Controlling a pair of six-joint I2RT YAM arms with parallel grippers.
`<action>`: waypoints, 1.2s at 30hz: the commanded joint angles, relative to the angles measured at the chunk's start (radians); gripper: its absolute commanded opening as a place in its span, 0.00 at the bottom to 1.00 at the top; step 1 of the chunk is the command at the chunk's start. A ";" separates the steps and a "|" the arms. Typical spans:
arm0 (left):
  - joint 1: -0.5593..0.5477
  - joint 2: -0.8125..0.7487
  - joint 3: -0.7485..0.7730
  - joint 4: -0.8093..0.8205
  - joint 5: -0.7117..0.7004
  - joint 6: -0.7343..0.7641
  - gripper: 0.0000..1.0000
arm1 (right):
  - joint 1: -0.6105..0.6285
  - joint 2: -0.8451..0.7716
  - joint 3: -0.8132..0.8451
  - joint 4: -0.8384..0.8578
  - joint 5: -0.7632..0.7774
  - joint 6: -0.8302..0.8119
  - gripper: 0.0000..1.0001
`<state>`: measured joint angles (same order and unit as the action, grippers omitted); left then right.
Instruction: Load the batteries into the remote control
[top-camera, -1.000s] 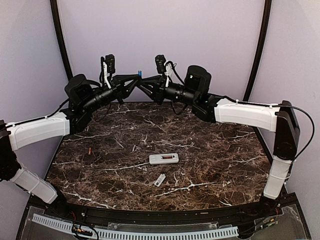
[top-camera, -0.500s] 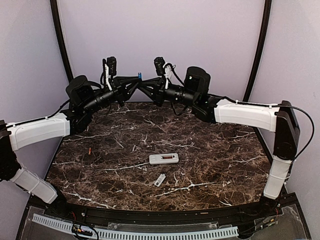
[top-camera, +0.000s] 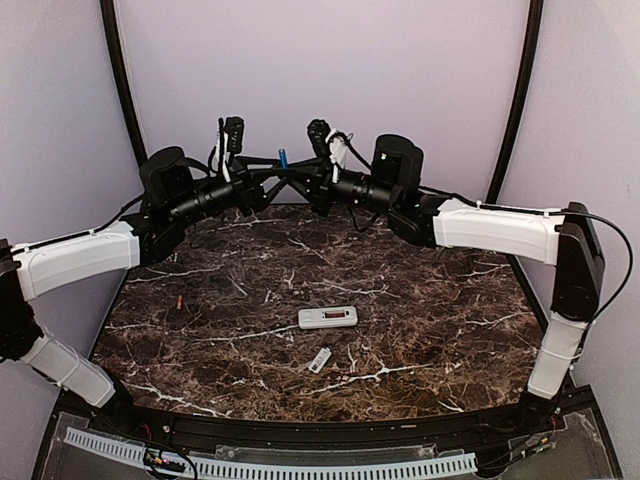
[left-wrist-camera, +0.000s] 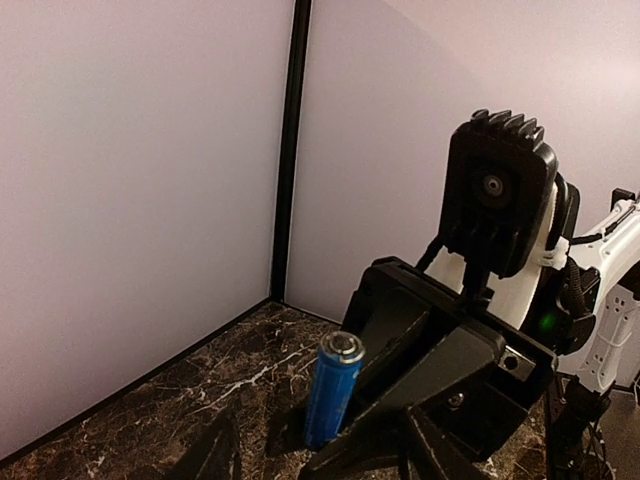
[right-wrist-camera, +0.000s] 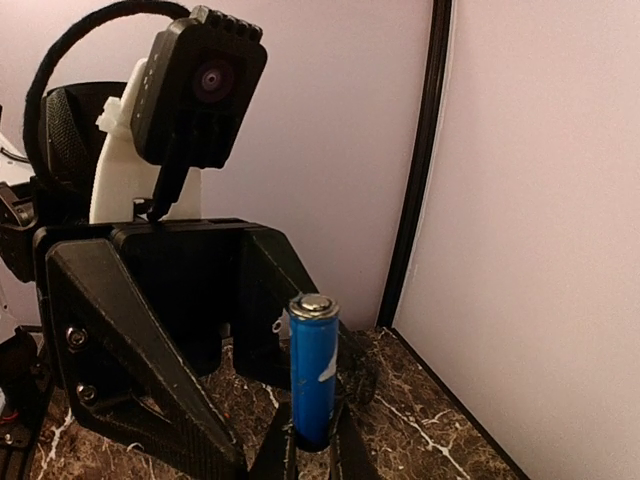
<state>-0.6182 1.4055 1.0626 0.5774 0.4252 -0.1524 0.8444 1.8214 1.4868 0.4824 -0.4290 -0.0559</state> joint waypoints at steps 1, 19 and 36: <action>-0.003 0.007 0.094 -0.160 -0.030 -0.016 0.50 | 0.001 -0.063 -0.019 -0.054 -0.016 -0.134 0.00; -0.002 0.009 0.127 -0.145 -0.009 -0.044 0.39 | 0.001 -0.070 -0.031 -0.098 -0.004 -0.175 0.00; -0.002 -0.014 0.047 0.098 0.025 -0.187 0.00 | -0.061 -0.137 -0.195 0.264 -0.157 0.053 0.44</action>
<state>-0.6239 1.4193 1.1465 0.5110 0.4297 -0.2512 0.8265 1.7370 1.3865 0.4515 -0.4534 -0.1833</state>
